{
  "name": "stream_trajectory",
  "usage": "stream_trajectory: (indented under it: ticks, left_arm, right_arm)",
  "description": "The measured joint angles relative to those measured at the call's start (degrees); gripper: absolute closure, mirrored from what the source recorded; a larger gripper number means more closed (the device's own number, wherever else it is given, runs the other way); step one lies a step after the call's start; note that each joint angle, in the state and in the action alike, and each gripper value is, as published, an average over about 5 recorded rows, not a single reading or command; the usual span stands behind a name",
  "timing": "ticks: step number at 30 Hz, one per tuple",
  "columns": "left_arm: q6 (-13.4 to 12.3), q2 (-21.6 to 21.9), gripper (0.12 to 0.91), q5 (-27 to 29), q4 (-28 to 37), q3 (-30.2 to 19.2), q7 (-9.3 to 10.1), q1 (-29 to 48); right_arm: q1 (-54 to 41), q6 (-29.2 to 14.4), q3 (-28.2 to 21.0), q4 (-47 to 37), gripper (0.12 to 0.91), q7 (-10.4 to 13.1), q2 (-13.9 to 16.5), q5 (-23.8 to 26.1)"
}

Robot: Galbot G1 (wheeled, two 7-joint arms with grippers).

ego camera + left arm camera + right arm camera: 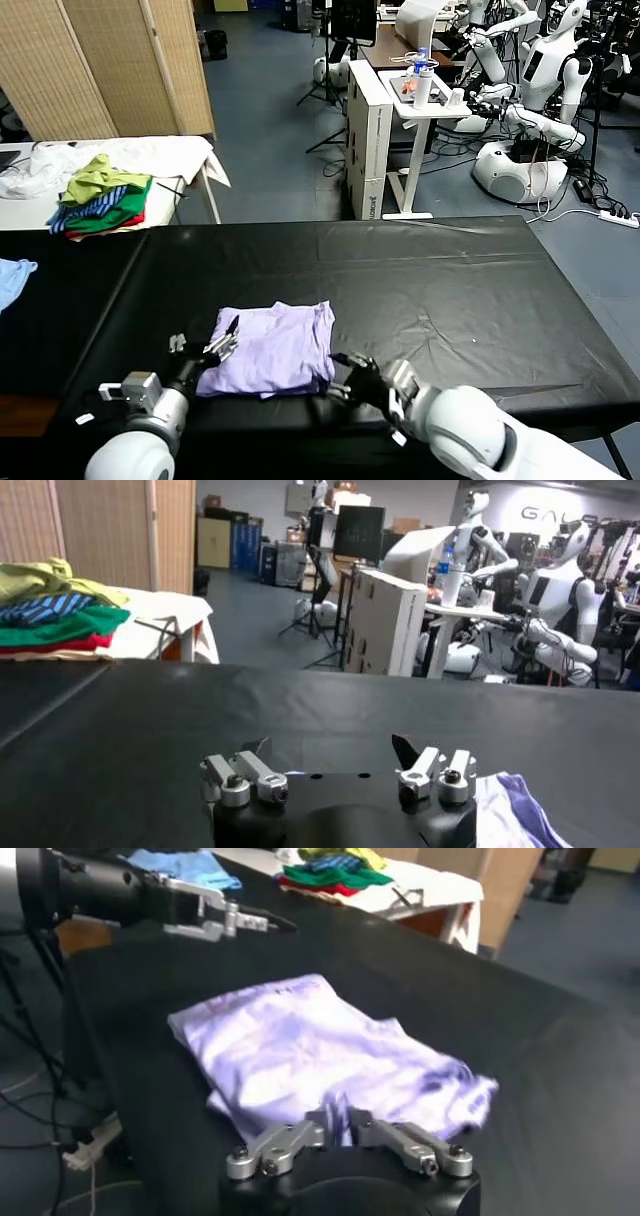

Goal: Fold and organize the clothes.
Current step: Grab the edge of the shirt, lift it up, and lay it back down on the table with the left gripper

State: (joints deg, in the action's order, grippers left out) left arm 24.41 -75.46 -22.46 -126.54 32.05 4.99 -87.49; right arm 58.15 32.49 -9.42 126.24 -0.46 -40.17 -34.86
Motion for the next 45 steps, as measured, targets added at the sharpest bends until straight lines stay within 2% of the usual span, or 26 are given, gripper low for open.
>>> stream_trajectory:
  ticks: [3, 10, 15, 21, 26, 31, 35, 43, 45]
  left_arm:
    - [-0.02, -0.33, 0.123, 0.24, 0.05, -0.02, -0.04, -0.14]
    - [-1.25, -0.12, 0.123, 1.17, 1.28, 0.7, -0.95, 0.28]
    - [-3.57, -0.03, 0.123, 0.72, 3.82, 2.02, -3.25, 1.14]
    - [-6.29, -1.23, 0.123, -0.78, 7.87, 3.67, -6.25, 1.12]
    - [-8.43, -2.64, 0.123, -0.74, 10.19, 4.36, -7.91, 0.52]
    - [-10.05, -4.4, 0.123, -1.22, 12.07, 5.04, -9.39, 0.0]
    - [-10.13, -5.34, 0.123, -2.77, 12.48, 5.18, -9.9, -0.37]
    - [-9.99, -6.41, 0.124, -4.88, 13.39, 5.49, -10.84, -0.22]
    - [-9.65, -6.5, 0.147, -6.49, 13.68, 5.86, -11.14, -0.11]
  right_arm:
    - [1.78, 0.0, 2.4, 1.26, 0.129, 0.07, 0.22, -1.17]
    - [4.35, -0.82, 7.71, 1.02, 0.118, 1.87, -1.22, -2.71]
    - [7.36, -0.91, 11.78, 0.86, 0.118, 1.75, -2.93, -2.59]
    - [13.98, -1.12, 20.13, 2.84, 0.118, 2.27, -4.68, -2.78]
    - [19.06, -1.38, 27.04, 3.81, 0.118, 2.97, -6.75, -2.96]
    - [22.89, -1.7, 31.9, 4.32, 0.118, 2.83, -8.01, -2.89]
    - [24.46, -1.94, 33.79, 4.35, 0.118, 2.73, -8.45, -2.75]
    - [25.06, -2.76, 34.28, 4.3, 0.118, 2.5, -8.97, -2.08]
    - [25.21, -2.77, 34.35, 4.3, 0.118, 2.49, -9.09, -2.06]
